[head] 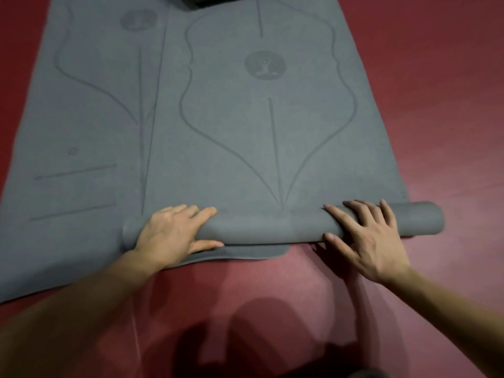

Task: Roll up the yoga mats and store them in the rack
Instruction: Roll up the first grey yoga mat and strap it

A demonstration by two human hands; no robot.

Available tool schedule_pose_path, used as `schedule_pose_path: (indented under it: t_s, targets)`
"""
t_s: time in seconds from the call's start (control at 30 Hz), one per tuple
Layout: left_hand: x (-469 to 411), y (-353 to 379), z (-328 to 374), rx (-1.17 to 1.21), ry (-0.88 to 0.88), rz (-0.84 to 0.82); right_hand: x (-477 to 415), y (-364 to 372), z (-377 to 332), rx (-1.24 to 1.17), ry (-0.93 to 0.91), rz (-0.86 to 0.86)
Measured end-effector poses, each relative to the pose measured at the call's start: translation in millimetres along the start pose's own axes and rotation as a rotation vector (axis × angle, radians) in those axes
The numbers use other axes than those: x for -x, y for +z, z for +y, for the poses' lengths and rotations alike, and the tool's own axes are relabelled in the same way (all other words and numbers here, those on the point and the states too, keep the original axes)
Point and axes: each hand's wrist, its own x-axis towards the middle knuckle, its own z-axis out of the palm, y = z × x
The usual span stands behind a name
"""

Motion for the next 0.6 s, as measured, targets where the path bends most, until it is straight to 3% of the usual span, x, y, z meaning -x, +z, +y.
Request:
schedule_pose_path:
  t_s: [0.27,0.47,0.6]
  targets:
    - [0,2,10,0.071,-0.069,0.001,-44,-3,9,0.065,0.032,-0.105]
    - [-17,6,-3,0.047,-0.076,-0.063,-50,-4,5,-0.013,0.092,-0.027]
    - [-24,6,-10,0.062,-0.077,-0.107,-34,2,3,0.048,0.001,0.003]
